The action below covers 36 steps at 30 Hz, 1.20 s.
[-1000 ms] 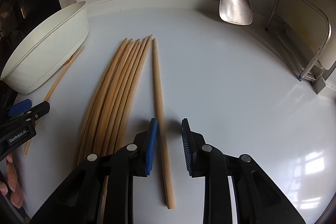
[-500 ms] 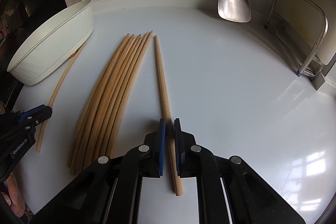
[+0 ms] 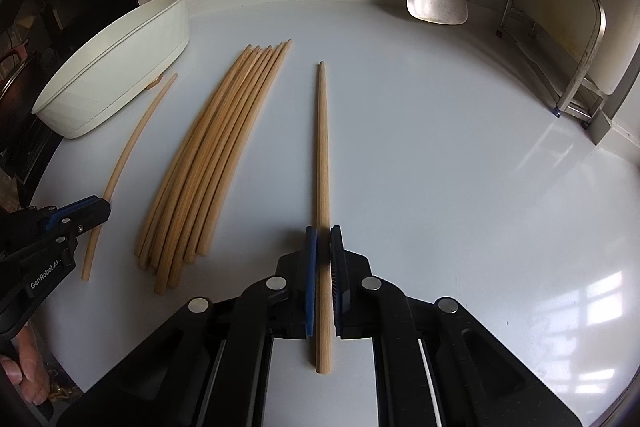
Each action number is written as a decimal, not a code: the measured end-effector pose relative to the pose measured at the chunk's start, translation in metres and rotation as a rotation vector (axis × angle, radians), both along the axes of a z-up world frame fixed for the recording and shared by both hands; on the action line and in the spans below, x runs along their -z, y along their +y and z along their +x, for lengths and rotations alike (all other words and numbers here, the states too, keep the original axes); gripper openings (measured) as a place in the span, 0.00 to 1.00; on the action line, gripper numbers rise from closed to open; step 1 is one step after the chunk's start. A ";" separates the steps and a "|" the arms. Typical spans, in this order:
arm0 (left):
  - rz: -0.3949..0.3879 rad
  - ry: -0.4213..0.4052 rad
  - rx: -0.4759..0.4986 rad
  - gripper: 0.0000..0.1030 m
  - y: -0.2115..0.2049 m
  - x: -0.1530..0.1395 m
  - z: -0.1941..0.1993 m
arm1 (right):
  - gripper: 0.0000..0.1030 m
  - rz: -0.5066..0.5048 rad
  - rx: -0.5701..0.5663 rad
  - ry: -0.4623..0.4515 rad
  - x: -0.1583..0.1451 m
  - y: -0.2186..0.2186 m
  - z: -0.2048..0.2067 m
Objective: Organize utensils
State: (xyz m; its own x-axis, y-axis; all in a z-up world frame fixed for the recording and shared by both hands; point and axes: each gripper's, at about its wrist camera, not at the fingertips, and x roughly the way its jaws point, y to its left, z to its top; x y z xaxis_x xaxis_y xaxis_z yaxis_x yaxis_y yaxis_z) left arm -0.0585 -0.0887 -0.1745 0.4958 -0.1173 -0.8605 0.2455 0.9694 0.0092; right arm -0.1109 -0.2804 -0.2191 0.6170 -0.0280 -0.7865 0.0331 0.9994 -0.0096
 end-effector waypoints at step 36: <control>0.010 -0.035 -0.072 0.60 0.010 0.005 0.060 | 0.34 -0.042 0.040 -0.027 0.003 -0.006 0.037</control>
